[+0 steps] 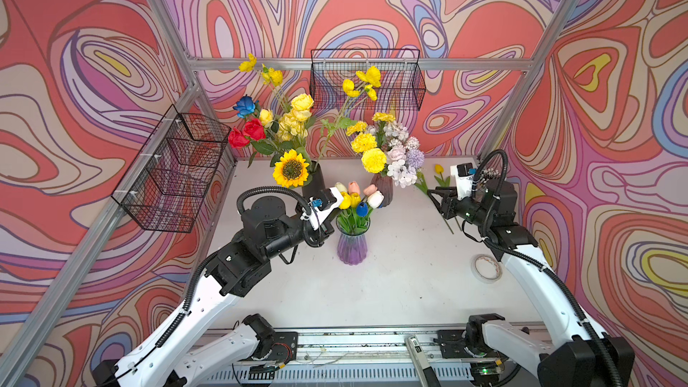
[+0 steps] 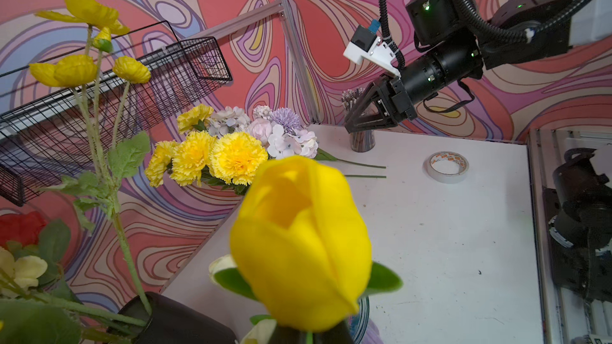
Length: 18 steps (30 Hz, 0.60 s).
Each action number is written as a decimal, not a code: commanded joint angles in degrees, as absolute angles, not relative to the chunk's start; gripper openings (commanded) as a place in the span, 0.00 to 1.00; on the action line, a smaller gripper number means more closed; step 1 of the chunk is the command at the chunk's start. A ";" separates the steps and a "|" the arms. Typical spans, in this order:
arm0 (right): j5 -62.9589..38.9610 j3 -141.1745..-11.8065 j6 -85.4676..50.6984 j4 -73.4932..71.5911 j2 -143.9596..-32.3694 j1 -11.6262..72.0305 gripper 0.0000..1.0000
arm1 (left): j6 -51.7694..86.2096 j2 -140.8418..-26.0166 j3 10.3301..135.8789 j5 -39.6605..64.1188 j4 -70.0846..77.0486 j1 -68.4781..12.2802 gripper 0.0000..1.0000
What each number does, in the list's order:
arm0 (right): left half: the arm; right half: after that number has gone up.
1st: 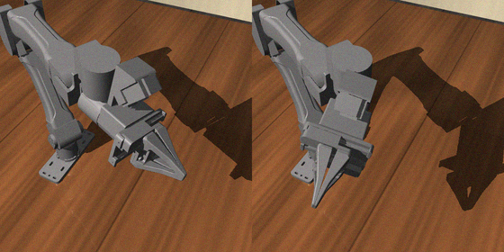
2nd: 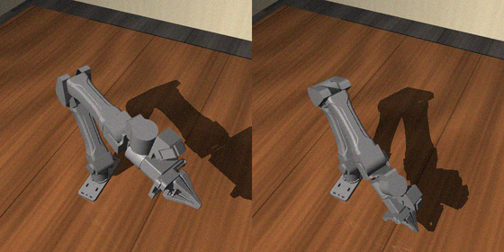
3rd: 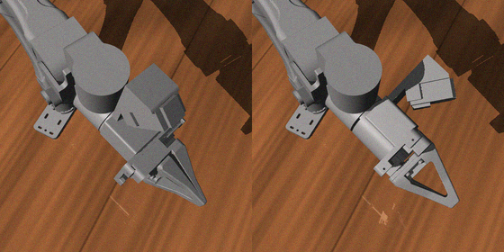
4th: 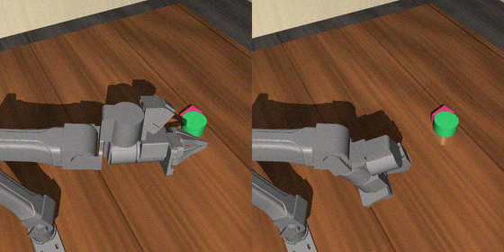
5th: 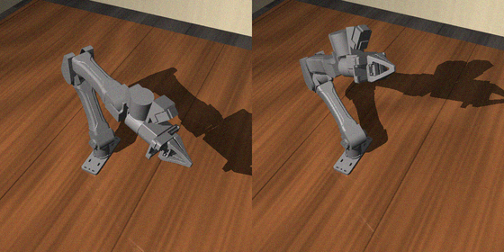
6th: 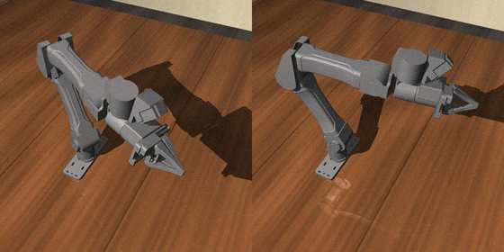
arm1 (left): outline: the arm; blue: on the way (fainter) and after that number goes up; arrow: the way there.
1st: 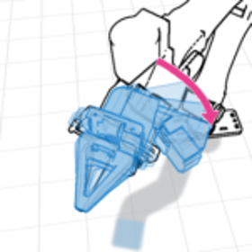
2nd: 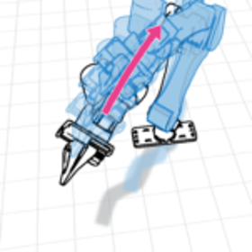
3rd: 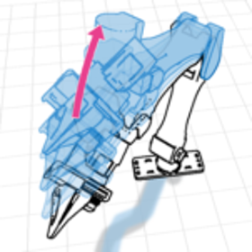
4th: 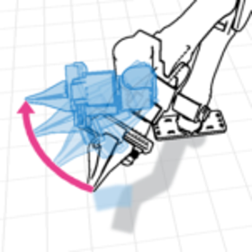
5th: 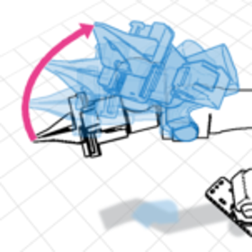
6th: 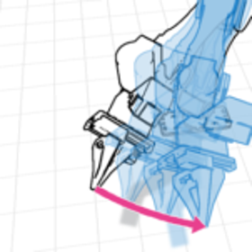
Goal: Pick out yellow flowers from the vase
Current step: Pick up the flower from the vase, then place the flower at the center of the board.
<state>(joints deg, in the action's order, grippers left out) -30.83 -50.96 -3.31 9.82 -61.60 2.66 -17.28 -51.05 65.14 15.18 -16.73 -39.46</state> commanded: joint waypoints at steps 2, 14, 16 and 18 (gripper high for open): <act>-34.66 -50.02 -3.09 8.79 -62.01 2.47 0.39 | -15.65 -51.82 70.79 15.55 -23.64 -39.81 0.01; -37.06 -48.86 -2.79 8.79 -61.39 2.48 0.38 | -12.91 -52.38 81.07 16.91 -30.76 -39.81 0.00; -38.32 -49.15 -2.64 9.09 -61.41 2.54 0.38 | -11.64 -53.01 83.12 17.69 -32.50 -39.81 0.00; -39.57 -49.54 -2.24 9.69 -61.52 2.49 0.39 | -10.09 -53.58 85.10 19.02 -33.96 -39.81 0.00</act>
